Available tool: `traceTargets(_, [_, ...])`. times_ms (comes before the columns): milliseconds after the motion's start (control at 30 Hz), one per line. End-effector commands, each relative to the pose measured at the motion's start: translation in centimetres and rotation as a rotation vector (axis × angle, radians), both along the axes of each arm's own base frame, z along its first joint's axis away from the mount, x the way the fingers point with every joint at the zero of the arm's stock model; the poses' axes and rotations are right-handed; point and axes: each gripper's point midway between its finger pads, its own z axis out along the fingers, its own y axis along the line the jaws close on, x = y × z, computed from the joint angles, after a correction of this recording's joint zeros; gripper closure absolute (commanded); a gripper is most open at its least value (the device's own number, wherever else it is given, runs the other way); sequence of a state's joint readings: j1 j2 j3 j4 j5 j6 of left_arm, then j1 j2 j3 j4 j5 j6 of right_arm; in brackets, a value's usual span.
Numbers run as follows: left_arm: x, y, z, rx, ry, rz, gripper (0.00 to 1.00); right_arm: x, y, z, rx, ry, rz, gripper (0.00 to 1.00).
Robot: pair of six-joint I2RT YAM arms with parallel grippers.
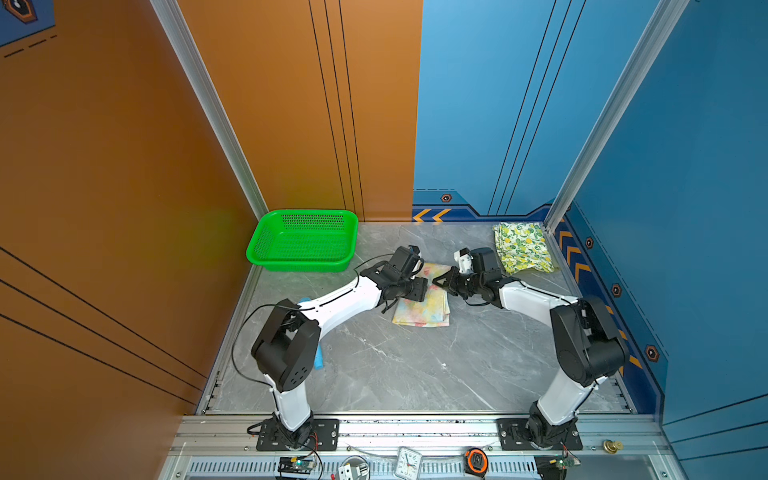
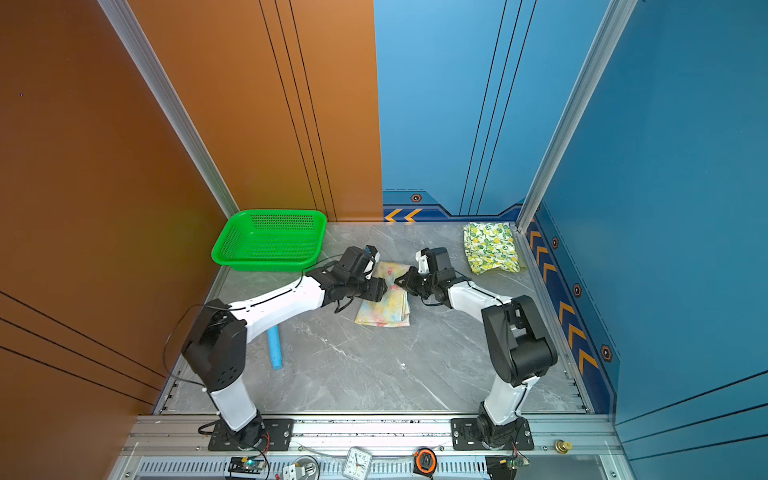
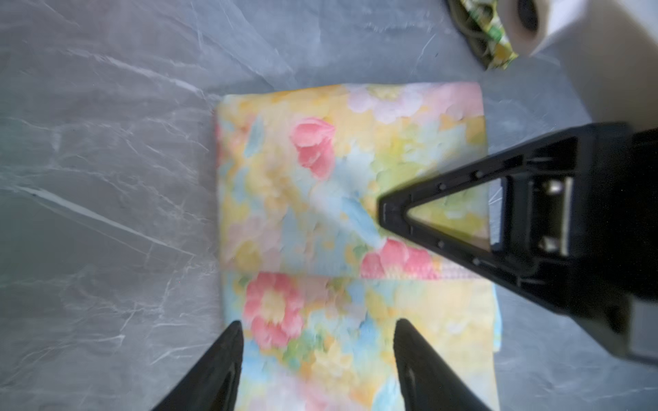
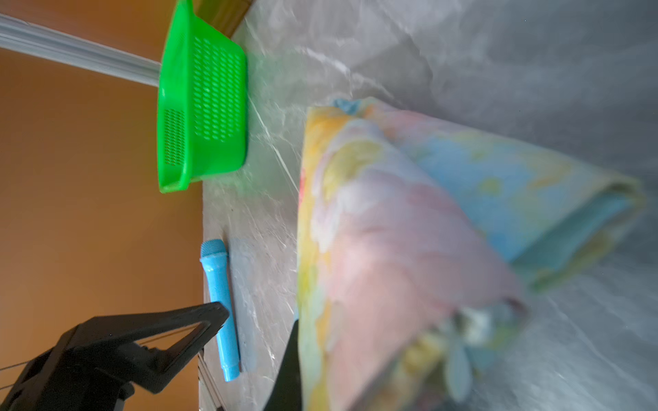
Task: Fold and stack skirts
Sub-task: Pick up the skirt from the center of the table.
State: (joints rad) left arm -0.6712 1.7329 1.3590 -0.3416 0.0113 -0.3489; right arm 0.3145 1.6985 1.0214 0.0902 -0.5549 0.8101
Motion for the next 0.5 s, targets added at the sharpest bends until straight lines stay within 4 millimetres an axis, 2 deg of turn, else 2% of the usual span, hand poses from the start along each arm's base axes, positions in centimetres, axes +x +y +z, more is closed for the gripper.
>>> traceTargets(0, [-0.5, 1.8, 3.9, 0.014, -0.018, 0.0, 0.25, 1.8, -2.5, 4.6, -0.009, -0.079, -0.117, 1.0])
traceTargets(133, [-1.1, 3.4, 7.0, 0.046, -0.046, 0.002, 0.21, 2.9, -6.2, 7.9, -0.05, -0.123, -0.246, 1.0])
traceTargets(233, [-1.7, 4.2, 8.3, 0.059, -0.06, -0.013, 0.2, 3.9, -9.4, 10.4, -0.034, -0.153, -0.376, 1.0])
traceTargets(300, [-2.0, 4.6, 8.4, 0.073, -0.071, -0.024, 0.19, 4.7, -12.0, 12.1, -0.02, -0.172, -0.488, 1.0])
traceTargets(467, [-2.7, 4.1, 6.8, 0.111, -0.054, -0.071, 0.19, 6.1, -17.5, 15.7, 0.007, -0.225, -0.752, 1.0])
